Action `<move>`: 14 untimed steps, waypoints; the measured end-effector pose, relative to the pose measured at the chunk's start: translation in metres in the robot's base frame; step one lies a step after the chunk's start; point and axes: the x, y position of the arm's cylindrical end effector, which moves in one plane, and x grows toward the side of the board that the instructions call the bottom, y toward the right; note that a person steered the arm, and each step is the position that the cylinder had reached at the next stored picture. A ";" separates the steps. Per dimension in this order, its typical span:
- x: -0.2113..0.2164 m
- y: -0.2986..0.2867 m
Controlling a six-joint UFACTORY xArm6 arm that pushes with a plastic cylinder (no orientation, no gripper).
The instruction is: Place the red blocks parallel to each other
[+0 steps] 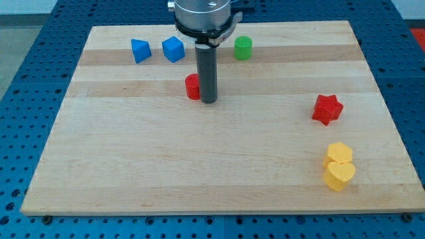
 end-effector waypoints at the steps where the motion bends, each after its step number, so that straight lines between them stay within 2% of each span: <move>1: -0.009 0.014; 4: -0.025 0.005; 6: -0.025 -0.054; 7: -0.026 -0.022; 10: -0.040 0.254; 11: -0.004 0.336; 12: 0.046 0.350; 13: 0.064 0.335; 14: 0.060 0.319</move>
